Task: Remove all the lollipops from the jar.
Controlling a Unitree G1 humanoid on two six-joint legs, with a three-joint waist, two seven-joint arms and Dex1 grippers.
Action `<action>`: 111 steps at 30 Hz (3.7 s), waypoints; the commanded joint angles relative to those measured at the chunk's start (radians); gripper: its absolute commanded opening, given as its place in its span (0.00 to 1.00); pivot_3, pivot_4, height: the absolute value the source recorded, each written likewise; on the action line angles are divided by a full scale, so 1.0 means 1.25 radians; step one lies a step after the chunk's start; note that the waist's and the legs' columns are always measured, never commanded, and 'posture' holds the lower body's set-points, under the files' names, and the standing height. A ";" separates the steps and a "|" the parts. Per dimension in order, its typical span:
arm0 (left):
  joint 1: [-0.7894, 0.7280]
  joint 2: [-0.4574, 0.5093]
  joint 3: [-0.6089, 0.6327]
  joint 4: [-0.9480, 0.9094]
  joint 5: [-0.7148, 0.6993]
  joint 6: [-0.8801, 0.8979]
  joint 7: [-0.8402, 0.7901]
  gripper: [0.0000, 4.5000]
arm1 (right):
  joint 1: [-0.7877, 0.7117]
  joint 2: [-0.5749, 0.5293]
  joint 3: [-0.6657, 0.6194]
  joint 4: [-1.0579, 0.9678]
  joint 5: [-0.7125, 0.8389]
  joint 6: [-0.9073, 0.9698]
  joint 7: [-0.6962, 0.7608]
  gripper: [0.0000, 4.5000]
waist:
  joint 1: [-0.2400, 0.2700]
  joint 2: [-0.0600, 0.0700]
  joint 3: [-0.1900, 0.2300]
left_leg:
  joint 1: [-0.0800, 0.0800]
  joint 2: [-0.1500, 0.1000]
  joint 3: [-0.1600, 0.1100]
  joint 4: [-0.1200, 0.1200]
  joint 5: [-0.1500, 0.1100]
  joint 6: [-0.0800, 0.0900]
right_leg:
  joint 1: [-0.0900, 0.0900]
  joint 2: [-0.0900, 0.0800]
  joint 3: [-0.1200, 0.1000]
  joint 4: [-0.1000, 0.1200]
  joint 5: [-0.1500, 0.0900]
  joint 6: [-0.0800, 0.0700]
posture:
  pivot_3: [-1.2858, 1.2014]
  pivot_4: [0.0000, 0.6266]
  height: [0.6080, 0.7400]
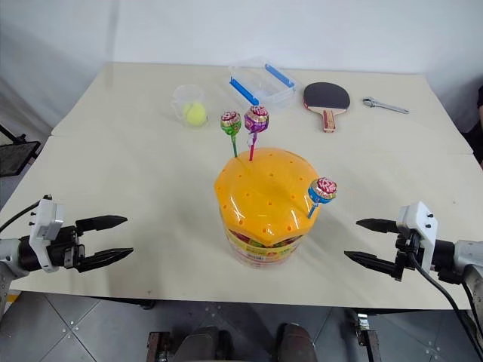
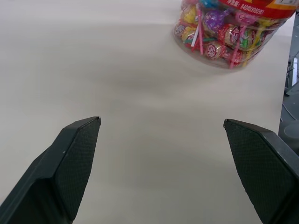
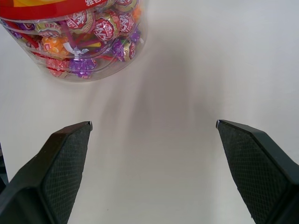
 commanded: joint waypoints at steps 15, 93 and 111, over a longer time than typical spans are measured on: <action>-0.114 0.038 -0.018 -0.092 -0.040 0.070 0.019 1.00 | -0.058 0.004 -0.075 -0.070 0.114 0.063 0.003 0.99 | 0.001 0.000 0.000 | 0.000 0.000 0.000 0.001 0.000 0.000 | 0.000 0.000 0.000 0.001 0.000 0.000 | 0.52 0.24 1.00; -0.929 -0.123 -0.275 0.199 0.223 0.436 0.307 0.01 | -0.014 0.024 -0.314 -0.332 0.321 0.090 -0.071 1.00 | 0.023 -0.008 0.005 | -0.015 -0.001 -0.001 0.015 0.000 0.001 | -0.011 0.000 0.000 0.011 0.000 0.000 | 0.52 0.24 1.00; -0.607 0.088 -0.357 0.026 0.283 0.985 0.537 0.24 | -0.083 0.009 -0.213 -0.220 0.240 0.057 0.025 1.00 | 0.024 -0.010 0.006 | -0.014 -0.001 0.000 0.015 0.000 0.001 | -0.011 0.000 0.002 0.012 0.000 0.000 | 0.52 0.24 1.00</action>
